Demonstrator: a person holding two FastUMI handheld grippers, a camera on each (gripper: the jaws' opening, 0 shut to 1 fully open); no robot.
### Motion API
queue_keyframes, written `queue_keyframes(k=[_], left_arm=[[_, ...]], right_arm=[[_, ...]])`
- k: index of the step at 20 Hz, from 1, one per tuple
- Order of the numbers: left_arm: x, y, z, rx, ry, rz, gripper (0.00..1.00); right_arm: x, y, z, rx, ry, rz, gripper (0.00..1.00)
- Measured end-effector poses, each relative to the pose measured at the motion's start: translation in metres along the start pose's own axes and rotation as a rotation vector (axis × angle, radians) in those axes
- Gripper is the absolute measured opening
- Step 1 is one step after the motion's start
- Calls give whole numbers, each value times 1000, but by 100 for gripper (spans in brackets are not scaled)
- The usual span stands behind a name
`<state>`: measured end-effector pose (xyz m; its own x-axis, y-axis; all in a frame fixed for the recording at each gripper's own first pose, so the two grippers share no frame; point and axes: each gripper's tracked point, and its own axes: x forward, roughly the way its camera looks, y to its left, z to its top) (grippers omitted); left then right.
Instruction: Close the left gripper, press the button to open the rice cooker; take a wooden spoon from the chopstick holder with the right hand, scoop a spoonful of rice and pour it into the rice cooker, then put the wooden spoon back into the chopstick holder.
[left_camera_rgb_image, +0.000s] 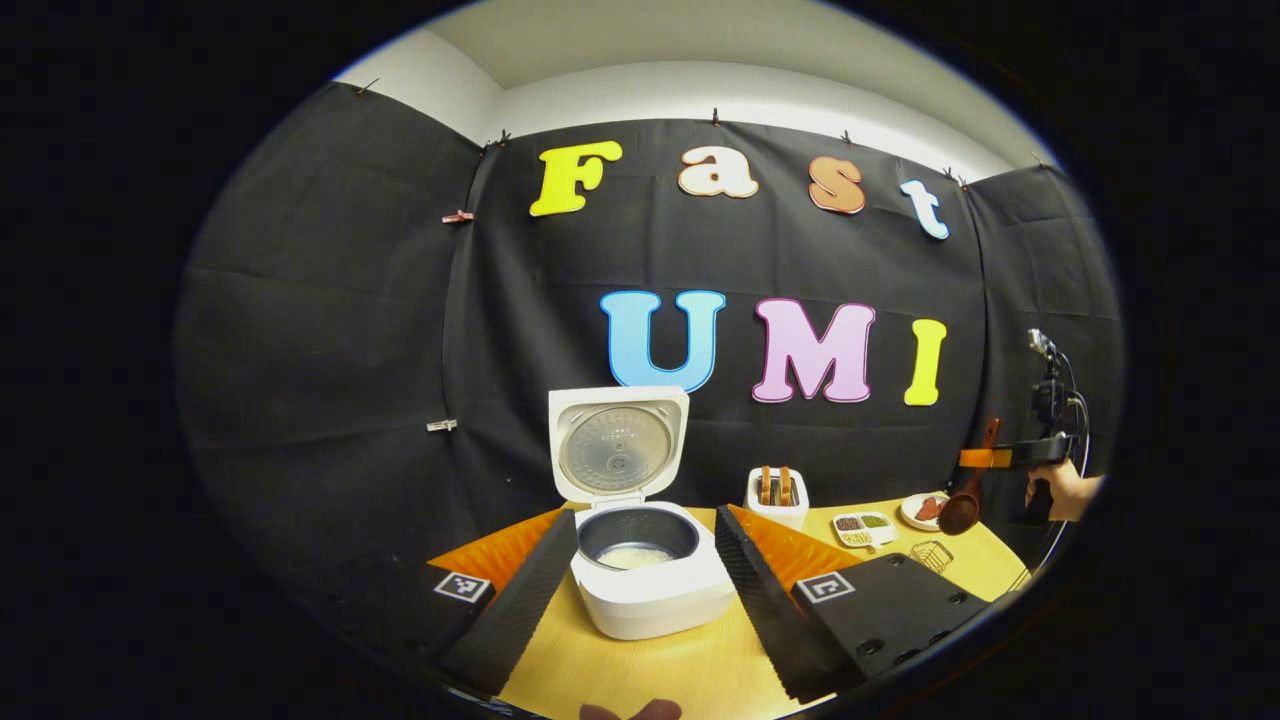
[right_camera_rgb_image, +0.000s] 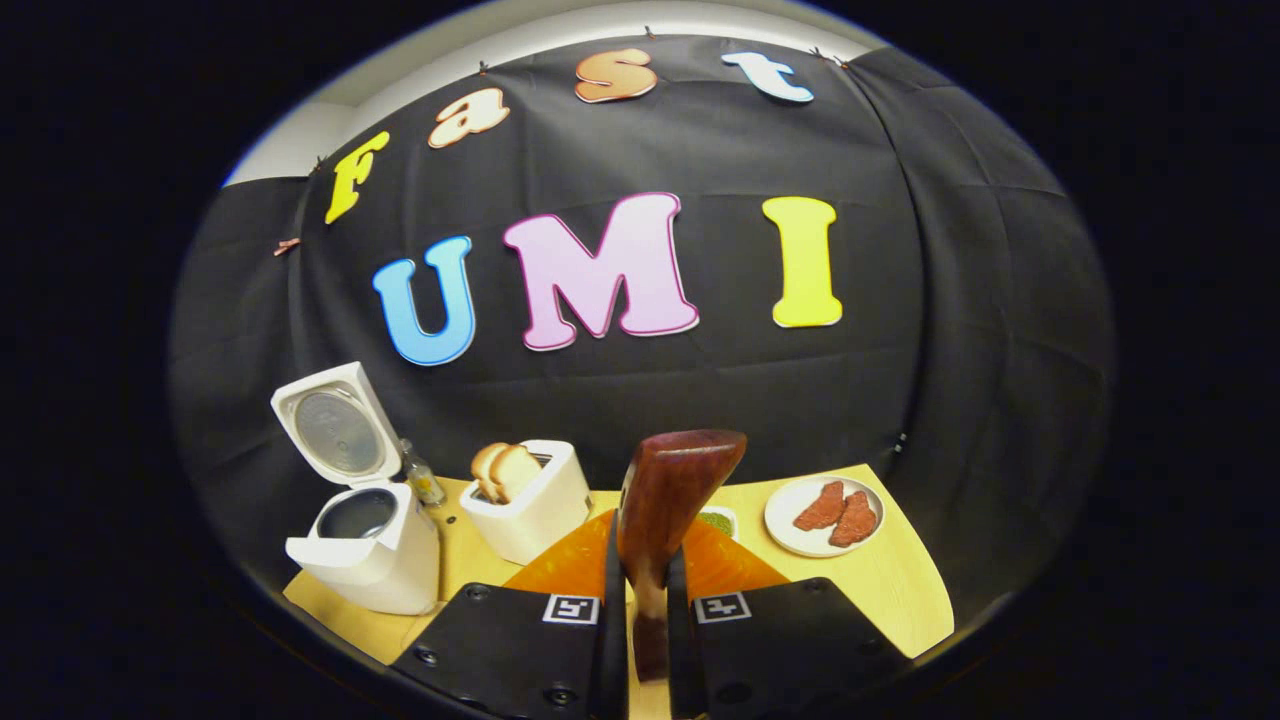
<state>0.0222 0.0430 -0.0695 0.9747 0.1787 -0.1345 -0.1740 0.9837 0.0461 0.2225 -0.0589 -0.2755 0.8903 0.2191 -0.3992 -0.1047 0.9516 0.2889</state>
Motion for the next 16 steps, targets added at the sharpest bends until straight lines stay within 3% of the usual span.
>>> queue_keyframes(k=[6,9,16], left_arm=[[7,-10,2,-5,44,57,96],[9,-15,3,20,54,75,96],[20,-35,-4,-9,70,39,95]], right_arm=[[32,-31,-62,59,80,-4,16],[43,-40,-87,85,119,-5,20],[53,-46,-139,83,226,-23,20]])
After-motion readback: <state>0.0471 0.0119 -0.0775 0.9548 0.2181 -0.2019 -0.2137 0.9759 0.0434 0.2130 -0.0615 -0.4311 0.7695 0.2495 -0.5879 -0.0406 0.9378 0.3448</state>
